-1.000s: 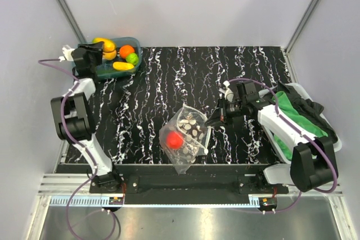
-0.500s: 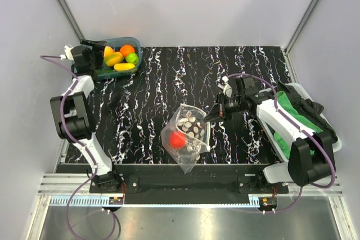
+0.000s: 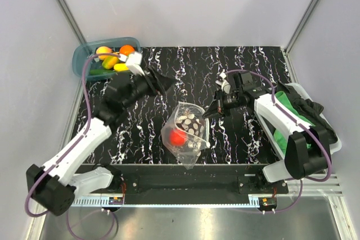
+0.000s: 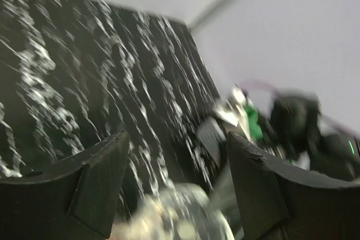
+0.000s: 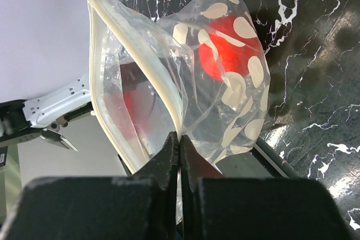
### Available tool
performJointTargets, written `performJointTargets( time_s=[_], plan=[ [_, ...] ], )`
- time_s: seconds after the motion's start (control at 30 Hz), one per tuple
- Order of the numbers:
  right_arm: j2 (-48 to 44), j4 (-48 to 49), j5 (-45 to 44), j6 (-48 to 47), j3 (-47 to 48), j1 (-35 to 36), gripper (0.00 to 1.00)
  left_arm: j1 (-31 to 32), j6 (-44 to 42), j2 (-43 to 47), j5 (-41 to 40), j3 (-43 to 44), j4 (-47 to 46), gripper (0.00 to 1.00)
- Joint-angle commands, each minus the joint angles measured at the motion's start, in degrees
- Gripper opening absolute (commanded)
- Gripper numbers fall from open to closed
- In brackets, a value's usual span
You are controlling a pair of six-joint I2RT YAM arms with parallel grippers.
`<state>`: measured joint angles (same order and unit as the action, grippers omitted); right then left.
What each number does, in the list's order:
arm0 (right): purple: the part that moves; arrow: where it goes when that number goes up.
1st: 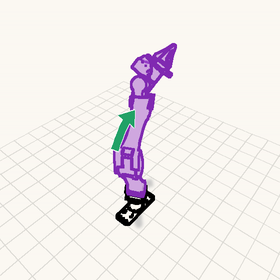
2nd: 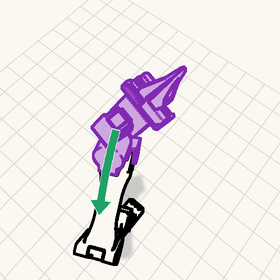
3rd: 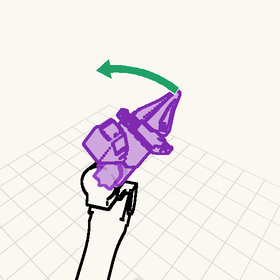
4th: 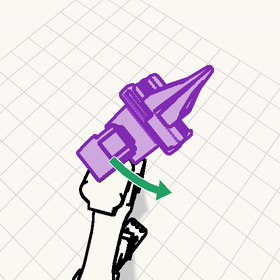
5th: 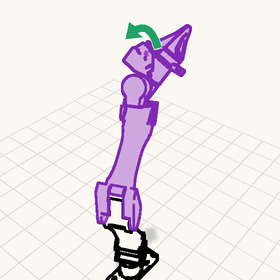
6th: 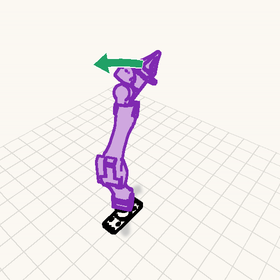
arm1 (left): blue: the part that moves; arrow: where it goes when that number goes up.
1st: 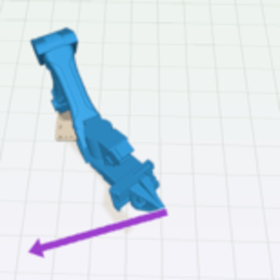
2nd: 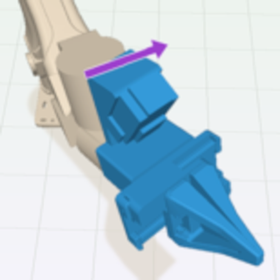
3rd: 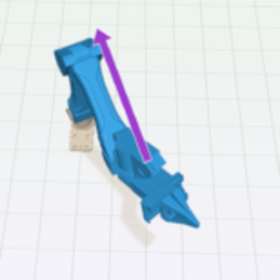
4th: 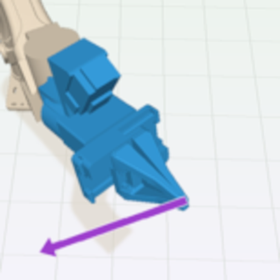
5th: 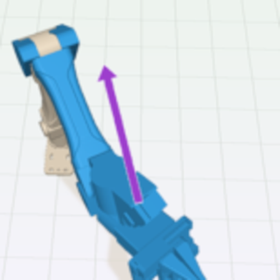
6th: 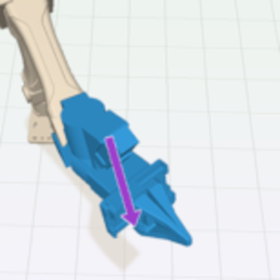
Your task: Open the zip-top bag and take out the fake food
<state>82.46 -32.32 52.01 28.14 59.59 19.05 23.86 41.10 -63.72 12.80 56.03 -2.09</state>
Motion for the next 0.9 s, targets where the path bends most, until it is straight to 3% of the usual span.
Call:
performJointTargets(
  time_s=[0.0,0.1,0.23,0.3,0.43,0.6,0.87],
  plan=[
    [0.16,2.08,1.87,1.3,1.58,0.55,0.0,12.84,-3.85,5.62,-2.69,-5.3,9.29,0.72],
    [-0.63,3.31,1.26,2.35,0.27,1.52,0.0,18.22,3.36,9.84,-3.04,-11.63,5.63,0.71],
    [-1.24,6.47,0.64,5.25,-2.11,3.18,0.0,22.11,2.24,11.78,-6.99,-10.07,7.53,0.67],
    [-1.24,8.23,0.29,6.31,-2.81,3.97,0.0,22.2,0.91,9.94,-7.26,-6.31,11.9,0.64],
    [-1.33,9.46,-0.85,8.07,-2.29,6.35,0.0,23.42,0.56,5.99,-10.84,-1.02,18.33,0.47],
    [-1.77,10.61,-1.65,9.39,-1.59,7.32,0.0,25.27,-2.07,-0.51,-12.62,4.17,28.52,0.43],
    [-2.03,11.31,-1.82,10.35,-1.85,7.67,0.0,28.08,-4.45,-7.55,-16.31,8.39,33.72,0.34]
  ],
)
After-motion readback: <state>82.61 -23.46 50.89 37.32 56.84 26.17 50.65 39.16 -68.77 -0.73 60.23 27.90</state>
